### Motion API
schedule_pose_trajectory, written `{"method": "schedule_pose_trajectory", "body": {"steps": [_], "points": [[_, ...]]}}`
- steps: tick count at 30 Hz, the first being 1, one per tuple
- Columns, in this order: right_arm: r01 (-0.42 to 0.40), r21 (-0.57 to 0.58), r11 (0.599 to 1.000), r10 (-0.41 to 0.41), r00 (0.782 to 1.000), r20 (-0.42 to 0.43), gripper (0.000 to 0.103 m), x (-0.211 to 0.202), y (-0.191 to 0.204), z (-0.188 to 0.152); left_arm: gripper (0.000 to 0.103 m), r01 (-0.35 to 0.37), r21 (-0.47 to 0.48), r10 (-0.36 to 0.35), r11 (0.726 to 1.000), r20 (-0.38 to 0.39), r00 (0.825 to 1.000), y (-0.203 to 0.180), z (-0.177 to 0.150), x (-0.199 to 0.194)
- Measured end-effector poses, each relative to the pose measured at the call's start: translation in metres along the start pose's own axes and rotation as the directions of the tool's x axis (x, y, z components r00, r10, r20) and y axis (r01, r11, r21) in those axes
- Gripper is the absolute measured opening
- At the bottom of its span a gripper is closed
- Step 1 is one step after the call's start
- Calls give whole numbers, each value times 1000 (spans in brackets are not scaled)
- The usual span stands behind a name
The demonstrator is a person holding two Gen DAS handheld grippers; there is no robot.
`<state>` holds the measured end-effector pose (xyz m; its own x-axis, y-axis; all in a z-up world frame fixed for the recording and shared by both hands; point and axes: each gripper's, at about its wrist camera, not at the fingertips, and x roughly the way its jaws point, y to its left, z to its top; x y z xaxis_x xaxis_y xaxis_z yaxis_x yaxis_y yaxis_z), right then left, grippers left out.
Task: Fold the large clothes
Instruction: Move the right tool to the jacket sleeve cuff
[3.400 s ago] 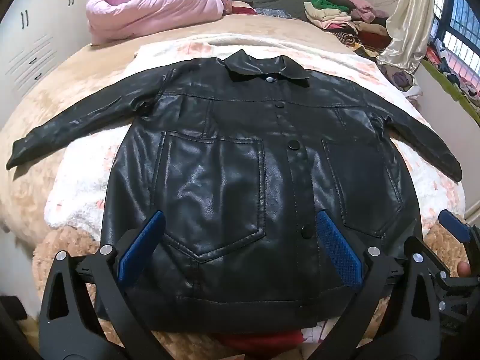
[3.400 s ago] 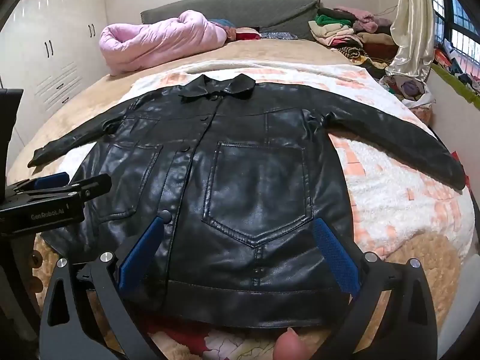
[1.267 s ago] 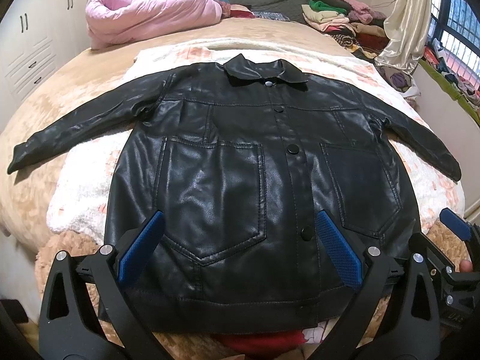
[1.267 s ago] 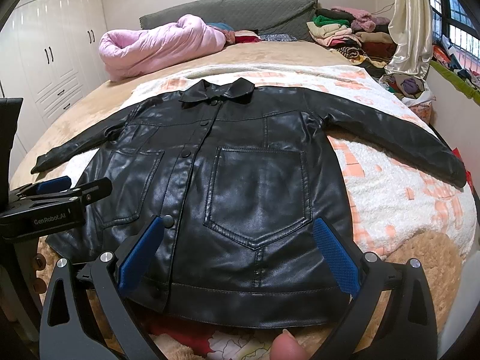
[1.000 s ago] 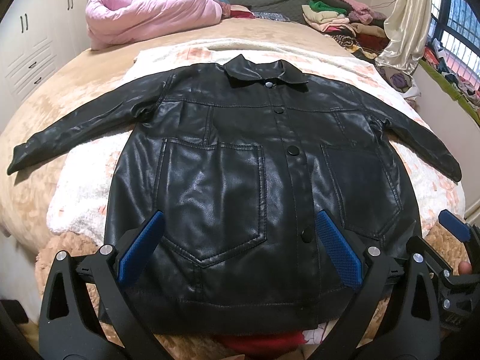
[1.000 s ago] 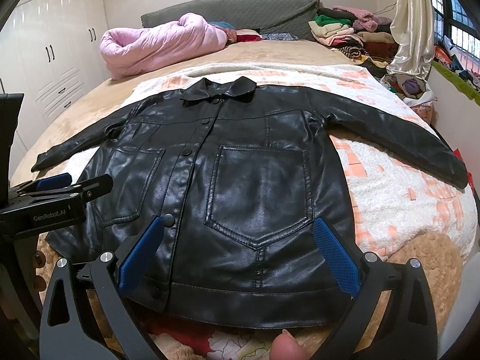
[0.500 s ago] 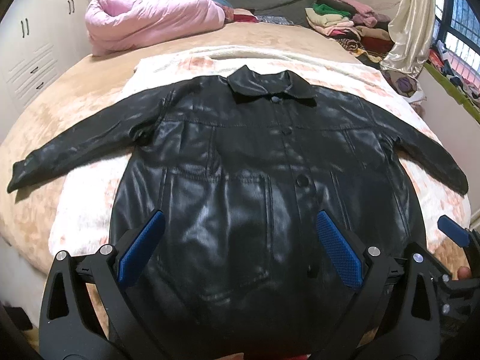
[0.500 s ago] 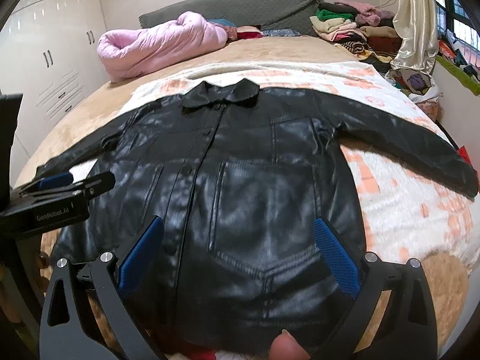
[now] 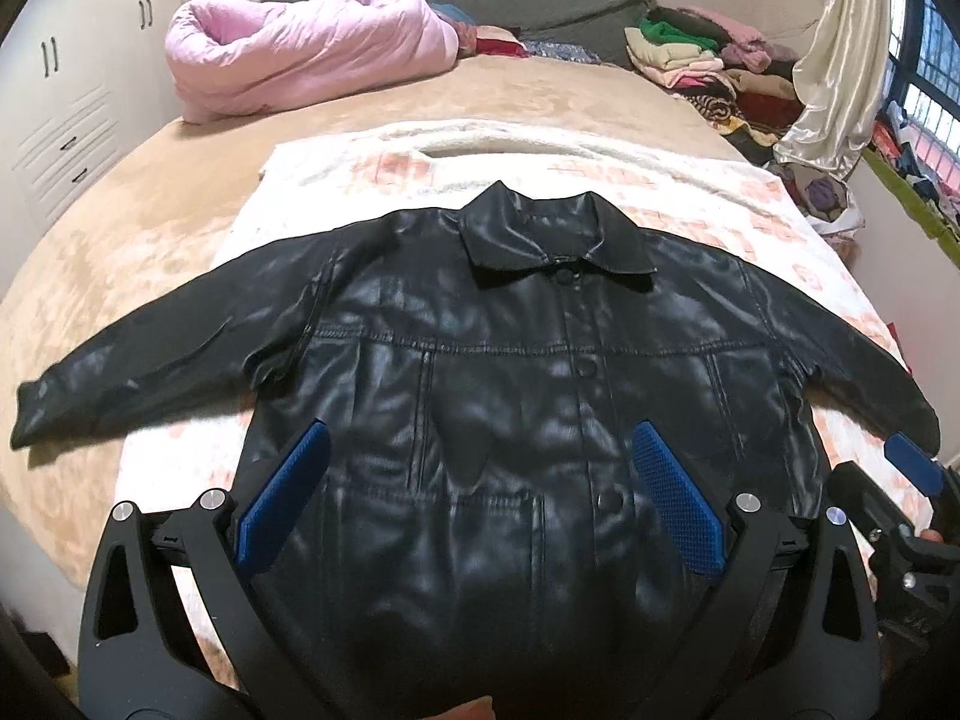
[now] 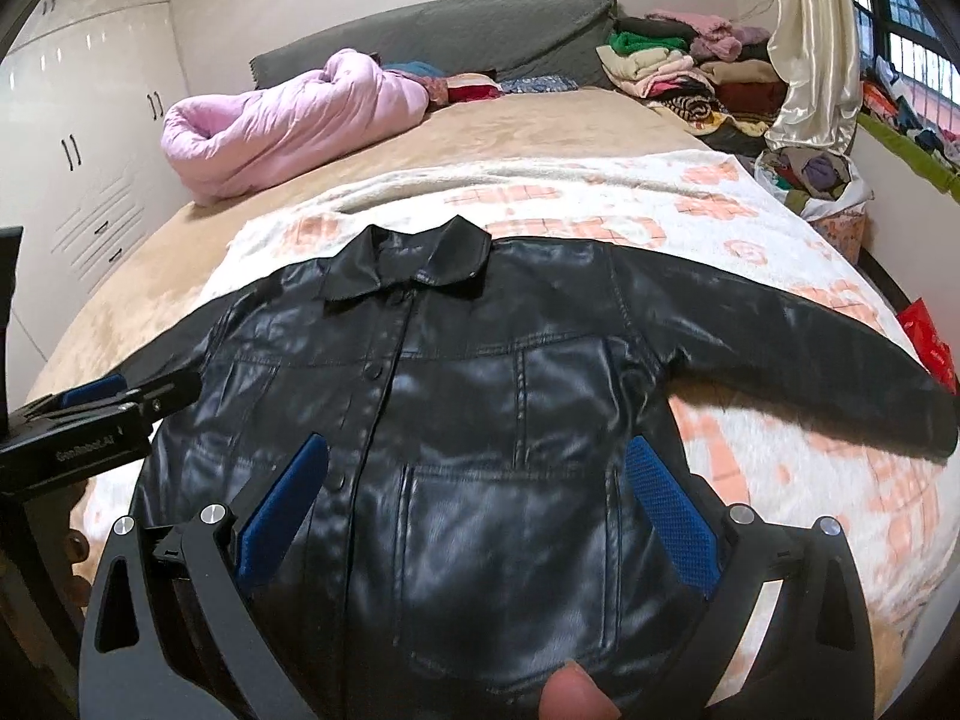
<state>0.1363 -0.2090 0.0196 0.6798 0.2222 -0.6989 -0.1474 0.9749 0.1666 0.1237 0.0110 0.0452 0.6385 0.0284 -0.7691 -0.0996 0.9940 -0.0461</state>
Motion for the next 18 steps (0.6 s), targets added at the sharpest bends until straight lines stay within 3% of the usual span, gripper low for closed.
{"method": "schedule_pose_trajectory", "body": {"steps": [9,18], "points": [[-12,118,993,15,1000,-23,99,29,-44,34,94,72,-12,-73,997,-56,996,-20,27,38],[66,234,970,-64,998,-18,99,49,-107,49,94,112,25,-110,993,-74,991,-60,41,68]]}}
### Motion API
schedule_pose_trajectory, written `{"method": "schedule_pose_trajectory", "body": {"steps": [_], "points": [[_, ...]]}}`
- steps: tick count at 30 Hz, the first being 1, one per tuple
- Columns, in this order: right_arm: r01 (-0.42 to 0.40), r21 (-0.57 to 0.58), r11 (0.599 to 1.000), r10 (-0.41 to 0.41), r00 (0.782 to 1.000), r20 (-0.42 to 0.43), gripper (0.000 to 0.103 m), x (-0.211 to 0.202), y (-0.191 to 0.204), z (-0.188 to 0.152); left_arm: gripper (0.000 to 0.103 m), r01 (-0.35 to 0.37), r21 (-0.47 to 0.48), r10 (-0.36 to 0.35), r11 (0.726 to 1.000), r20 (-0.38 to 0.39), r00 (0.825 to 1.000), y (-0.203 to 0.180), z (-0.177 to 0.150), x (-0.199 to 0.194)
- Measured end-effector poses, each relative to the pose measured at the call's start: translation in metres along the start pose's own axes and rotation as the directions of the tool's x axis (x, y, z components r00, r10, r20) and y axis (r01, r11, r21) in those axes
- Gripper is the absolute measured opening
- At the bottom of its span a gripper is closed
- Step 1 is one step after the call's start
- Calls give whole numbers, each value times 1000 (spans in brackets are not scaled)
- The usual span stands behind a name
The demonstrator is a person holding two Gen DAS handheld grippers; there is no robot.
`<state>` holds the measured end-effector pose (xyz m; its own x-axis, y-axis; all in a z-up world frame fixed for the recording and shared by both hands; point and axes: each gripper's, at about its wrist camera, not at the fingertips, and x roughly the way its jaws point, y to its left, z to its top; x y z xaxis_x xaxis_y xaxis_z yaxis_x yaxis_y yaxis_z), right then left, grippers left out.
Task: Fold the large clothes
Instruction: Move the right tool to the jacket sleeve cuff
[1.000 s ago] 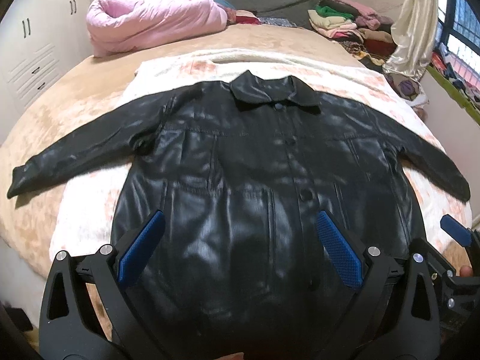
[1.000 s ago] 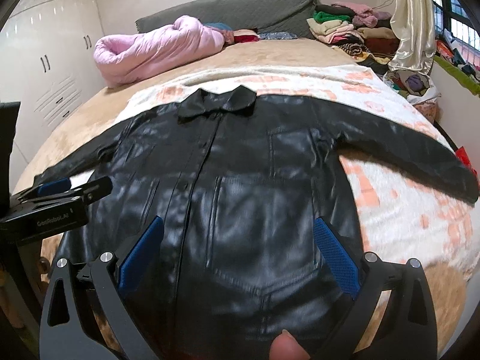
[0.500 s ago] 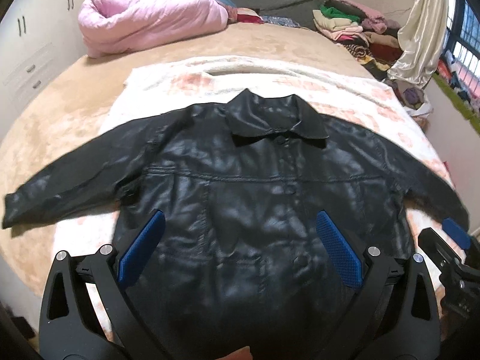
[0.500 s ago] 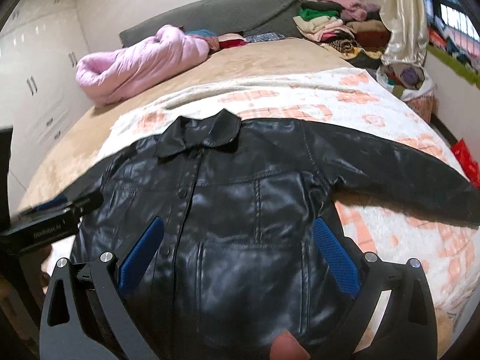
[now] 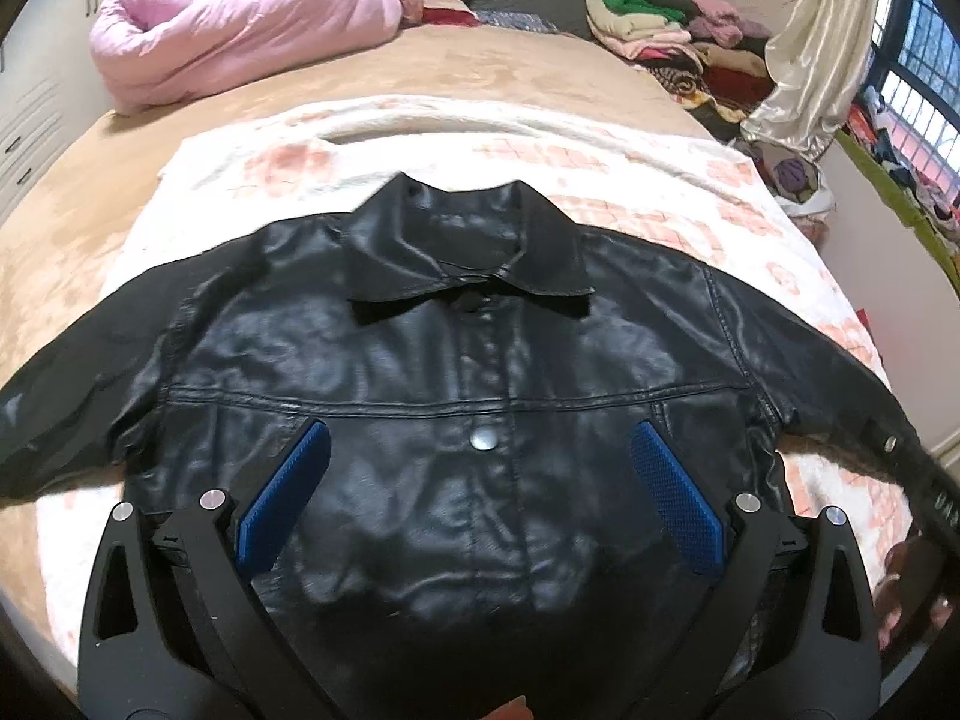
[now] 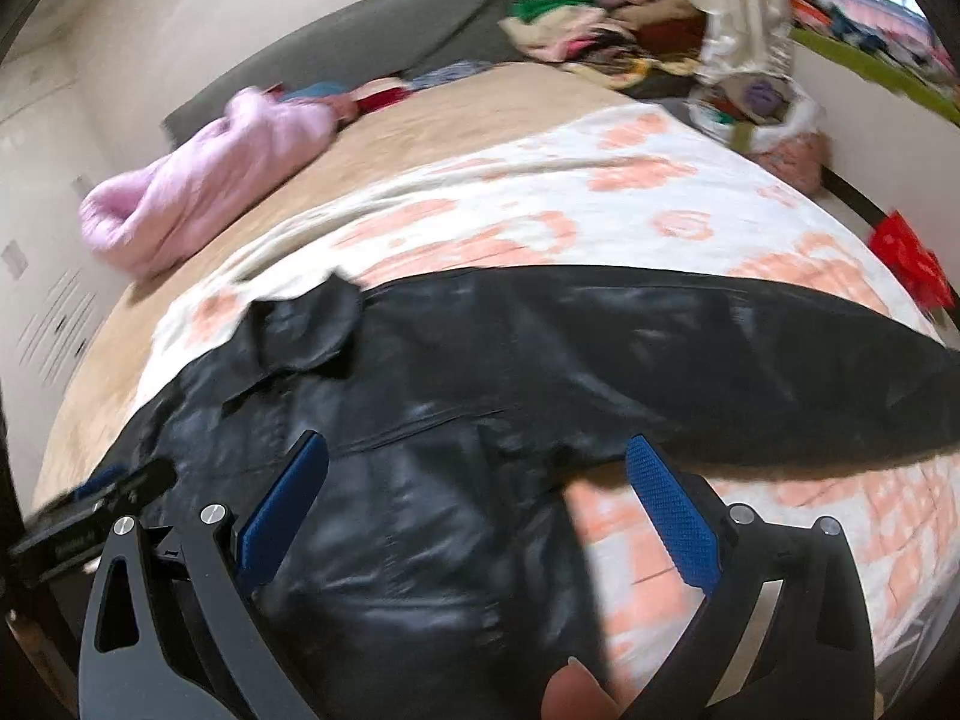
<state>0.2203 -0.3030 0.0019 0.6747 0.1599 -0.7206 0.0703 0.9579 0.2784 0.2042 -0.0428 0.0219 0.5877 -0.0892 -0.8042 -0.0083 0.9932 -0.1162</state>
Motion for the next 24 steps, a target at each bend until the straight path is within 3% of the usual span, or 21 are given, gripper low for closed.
{"method": "schedule_pose_trajectory", "body": {"steps": [8,14,17,24], "points": [[122,240,963,-120,993,-26,99,15,-97,7,94,1,22,0,1000,-43,999,-27,4,42],[227,383,895,-226,973,-48,99,15,-165,1,94,3,38,-1,999,-67,998,-41,9,65],[323,458,828,-326,942,-74,99,12,-196,-5,94,-19,53,23,998,-68,997,-47,13,73],[350,640,684,-357,926,-125,99,13,-256,-23,94,-27,53,31,998,-82,996,-53,23,91]]}}
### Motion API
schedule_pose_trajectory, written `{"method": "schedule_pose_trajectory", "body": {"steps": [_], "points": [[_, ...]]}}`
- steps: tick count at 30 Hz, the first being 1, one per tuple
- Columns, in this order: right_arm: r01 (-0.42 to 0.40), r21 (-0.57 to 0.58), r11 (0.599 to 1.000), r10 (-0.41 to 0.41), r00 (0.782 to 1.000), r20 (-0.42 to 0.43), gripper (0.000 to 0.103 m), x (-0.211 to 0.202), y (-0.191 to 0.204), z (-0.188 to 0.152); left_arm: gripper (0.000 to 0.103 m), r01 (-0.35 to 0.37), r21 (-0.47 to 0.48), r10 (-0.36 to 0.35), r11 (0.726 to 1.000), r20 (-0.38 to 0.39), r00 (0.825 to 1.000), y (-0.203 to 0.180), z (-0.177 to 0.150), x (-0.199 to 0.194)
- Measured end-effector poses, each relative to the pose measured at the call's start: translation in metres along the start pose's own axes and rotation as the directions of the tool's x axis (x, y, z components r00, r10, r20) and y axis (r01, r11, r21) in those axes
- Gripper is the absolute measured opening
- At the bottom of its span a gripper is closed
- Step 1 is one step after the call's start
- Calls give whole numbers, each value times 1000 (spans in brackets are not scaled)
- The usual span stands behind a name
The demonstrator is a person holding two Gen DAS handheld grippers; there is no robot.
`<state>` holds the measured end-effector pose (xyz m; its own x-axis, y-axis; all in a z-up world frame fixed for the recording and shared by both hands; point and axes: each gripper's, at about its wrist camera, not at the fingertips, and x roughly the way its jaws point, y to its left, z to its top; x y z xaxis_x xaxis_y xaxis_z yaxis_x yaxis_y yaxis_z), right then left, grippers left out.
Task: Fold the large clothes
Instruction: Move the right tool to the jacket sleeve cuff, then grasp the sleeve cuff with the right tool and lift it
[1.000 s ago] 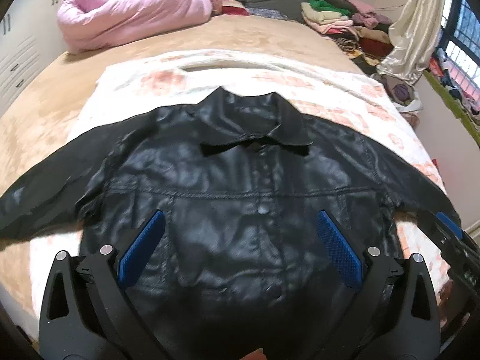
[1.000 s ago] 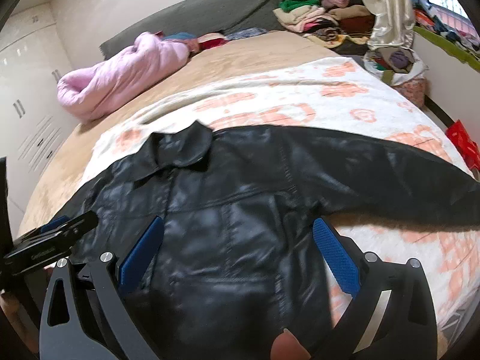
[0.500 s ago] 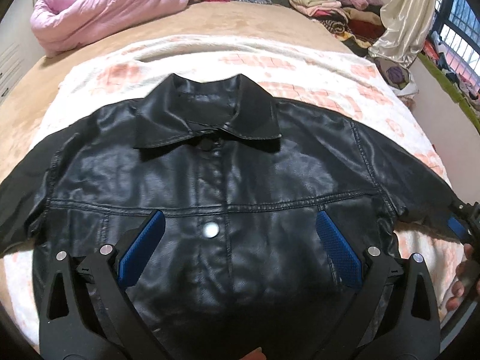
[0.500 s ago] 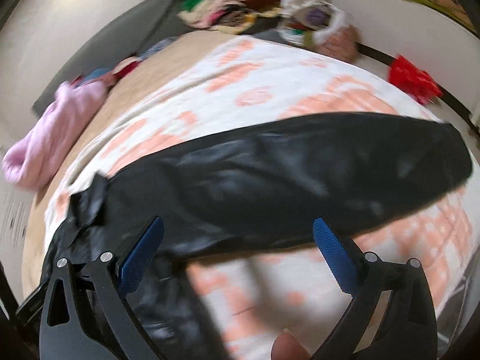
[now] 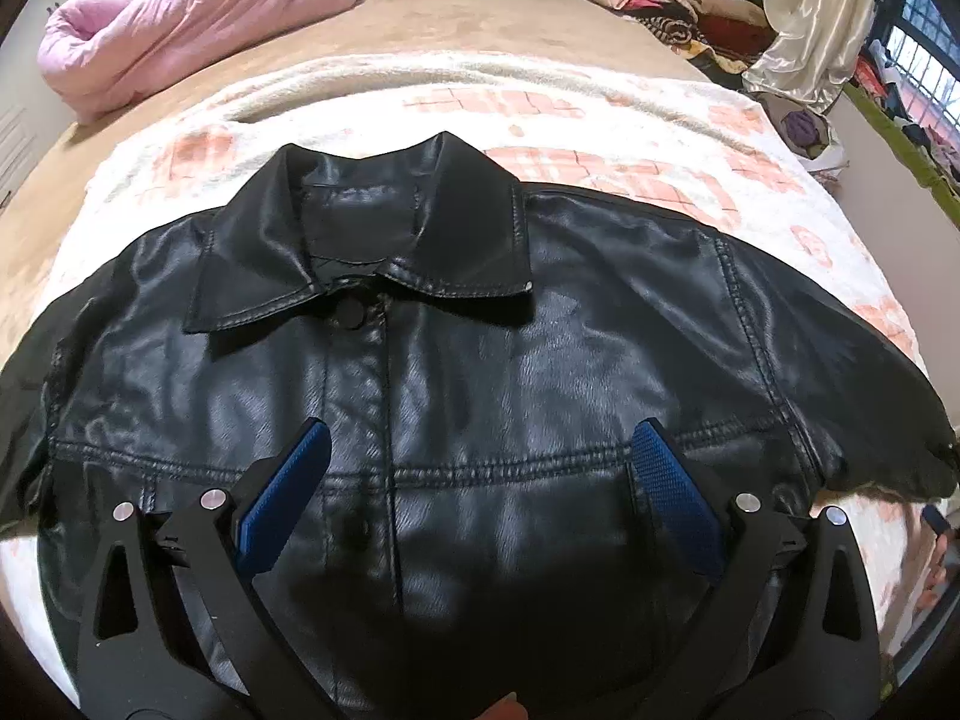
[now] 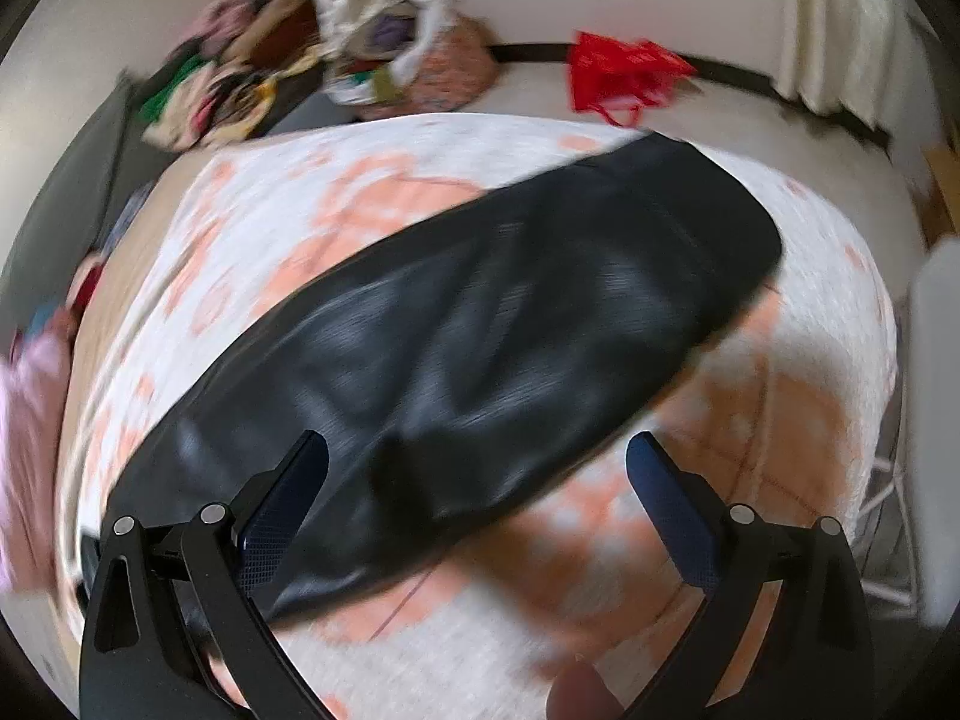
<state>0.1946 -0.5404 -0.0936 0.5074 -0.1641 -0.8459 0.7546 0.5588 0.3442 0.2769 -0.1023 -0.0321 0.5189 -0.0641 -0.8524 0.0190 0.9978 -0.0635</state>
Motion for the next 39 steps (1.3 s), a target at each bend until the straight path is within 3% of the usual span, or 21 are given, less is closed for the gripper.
{"method": "schedule_pose_trajectory", "body": {"steps": [2,5,9,11,12,13,14,16,19,21,26,29,34,39], "points": [[-31,73,997,32,999,-21,99,9,-13,6,94,-2,2,2,1000,-6,1000,-1,2,4],[-72,150,986,70,997,20,99,12,-23,16,94,-7,3,7,1000,-10,1000,-3,6,8],[-196,287,938,186,981,63,99,26,-40,32,94,0,-4,0,1000,-18,1000,-3,9,12],[-244,328,913,229,970,84,94,33,-46,43,94,10,-11,-10,1000,-18,1000,-3,10,11],[-255,337,906,236,967,97,67,33,-46,46,94,14,-15,-15,1000,-18,1000,-3,10,11],[-262,336,905,237,965,112,30,31,-47,49,94,27,-22,-27,999,-16,1000,-3,10,8],[-287,335,897,256,957,133,22,32,-48,53,94,34,-27,-34,999,-16,999,-2,11,7],[-368,329,870,330,929,168,11,28,-49,58,94,62,-40,-62,997,-19,998,0,12,1],[-447,228,865,395,886,242,9,6,-34,66,94,76,-36,-76,996,-4,997,2,15,-10],[-509,128,851,464,844,269,9,-16,-13,69,94,77,-34,-77,996,6,997,5,20,-18],[-609,-54,791,603,761,239,9,-60,42,69,94,98,-54,-95,994,41,995,22,31,-39],[-661,-158,734,679,708,193,8,-84,87,64,94,98,-68,-94,993,66,993,35,37,-52],[-709,-298,639,762,638,113,8,-115,148,46,94,102,-113,-91,988,99,991,64,45,-71],[-761,-427,489,840,543,-5,8,-151,208,7,94,141,-157,-122,977,125,985,98,47,-89]]}}
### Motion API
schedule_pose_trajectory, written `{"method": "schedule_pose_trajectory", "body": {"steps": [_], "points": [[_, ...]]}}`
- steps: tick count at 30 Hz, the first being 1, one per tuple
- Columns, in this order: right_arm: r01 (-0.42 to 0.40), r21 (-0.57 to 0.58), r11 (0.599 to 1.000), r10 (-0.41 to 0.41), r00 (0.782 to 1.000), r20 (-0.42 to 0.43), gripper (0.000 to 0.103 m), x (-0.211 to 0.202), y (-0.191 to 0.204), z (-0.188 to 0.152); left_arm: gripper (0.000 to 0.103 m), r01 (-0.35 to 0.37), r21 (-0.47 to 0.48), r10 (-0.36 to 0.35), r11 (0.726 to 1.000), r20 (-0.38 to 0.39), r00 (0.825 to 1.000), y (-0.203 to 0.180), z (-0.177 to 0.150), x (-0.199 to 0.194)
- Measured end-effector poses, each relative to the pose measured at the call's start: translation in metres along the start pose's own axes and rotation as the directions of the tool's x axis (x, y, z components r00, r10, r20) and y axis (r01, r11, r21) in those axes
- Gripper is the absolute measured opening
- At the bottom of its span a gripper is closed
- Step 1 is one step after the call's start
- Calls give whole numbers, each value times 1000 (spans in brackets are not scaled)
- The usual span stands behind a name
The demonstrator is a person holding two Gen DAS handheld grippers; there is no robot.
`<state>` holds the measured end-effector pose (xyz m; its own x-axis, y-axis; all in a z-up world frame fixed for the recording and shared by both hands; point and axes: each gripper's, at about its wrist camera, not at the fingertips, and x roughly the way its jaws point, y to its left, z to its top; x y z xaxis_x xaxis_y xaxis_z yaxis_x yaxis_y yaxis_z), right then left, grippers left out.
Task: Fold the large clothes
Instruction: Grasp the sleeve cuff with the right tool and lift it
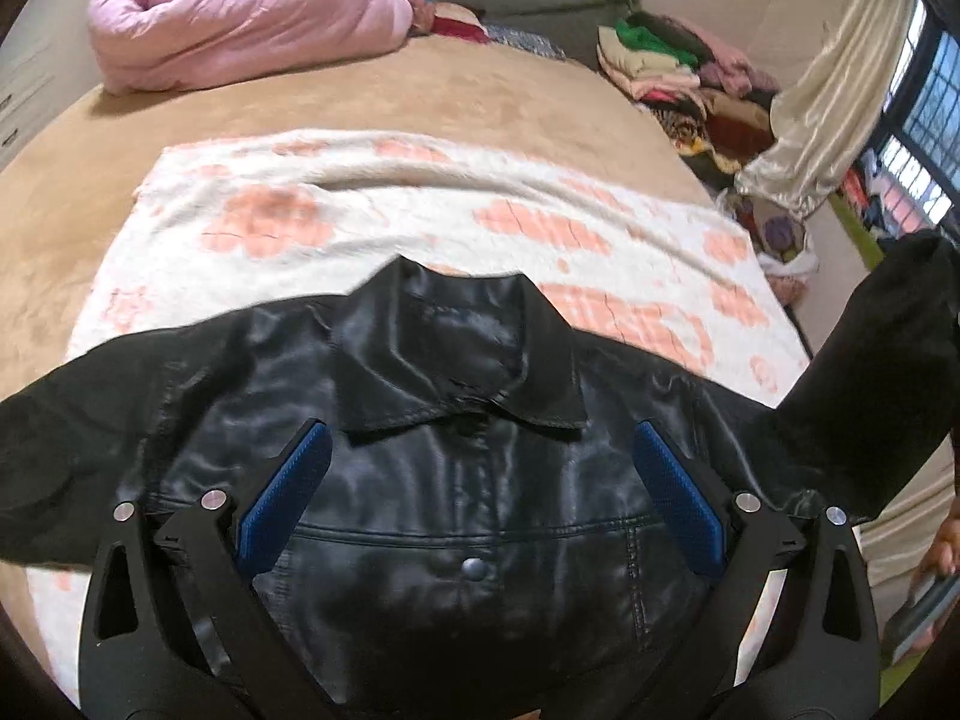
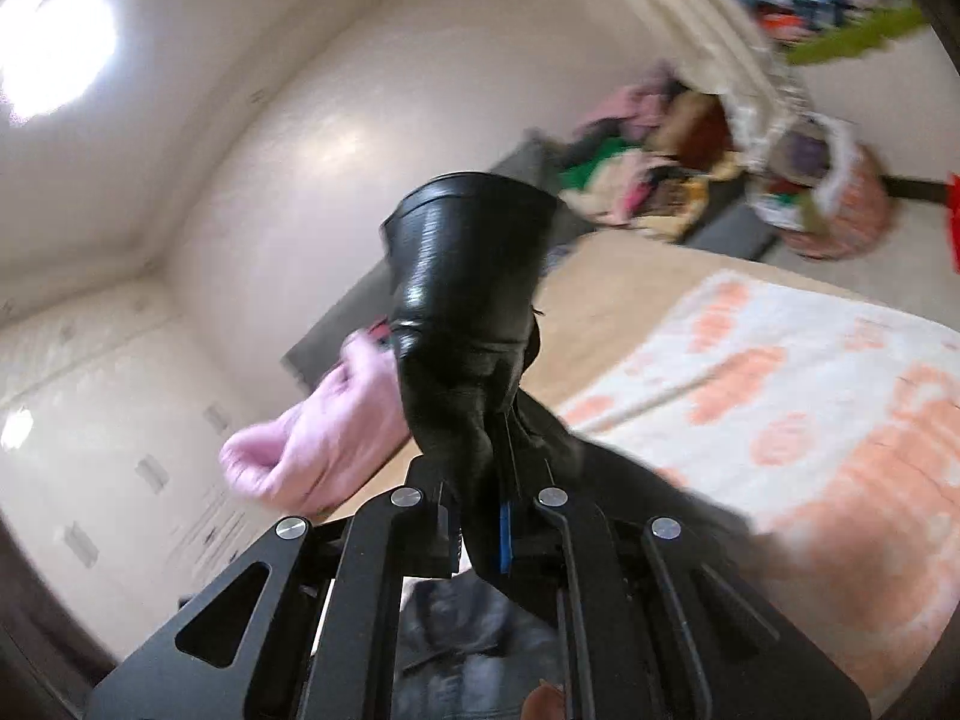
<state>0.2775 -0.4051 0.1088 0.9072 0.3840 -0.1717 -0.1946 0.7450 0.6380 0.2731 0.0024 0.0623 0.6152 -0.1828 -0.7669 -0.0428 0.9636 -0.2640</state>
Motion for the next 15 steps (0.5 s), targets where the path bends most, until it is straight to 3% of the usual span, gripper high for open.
{"method": "schedule_pose_trajectory", "body": {"steps": [3,7,10,15], "points": [[-123,-73,990,120,991,-51,8,14,52,-23,94,36,-34,-35,999,19,999,22,3,-14],[-242,-192,951,215,965,-148,7,37,104,-60,94,104,-111,-101,988,32,994,58,0,-28],[-282,-266,922,224,948,-228,7,55,134,-102,94,125,-155,-119,980,45,992,80,-4,-36],[-304,-331,894,175,914,-365,7,90,160,-181,94,232,-238,-211,943,109,971,119,-14,-59]]}}
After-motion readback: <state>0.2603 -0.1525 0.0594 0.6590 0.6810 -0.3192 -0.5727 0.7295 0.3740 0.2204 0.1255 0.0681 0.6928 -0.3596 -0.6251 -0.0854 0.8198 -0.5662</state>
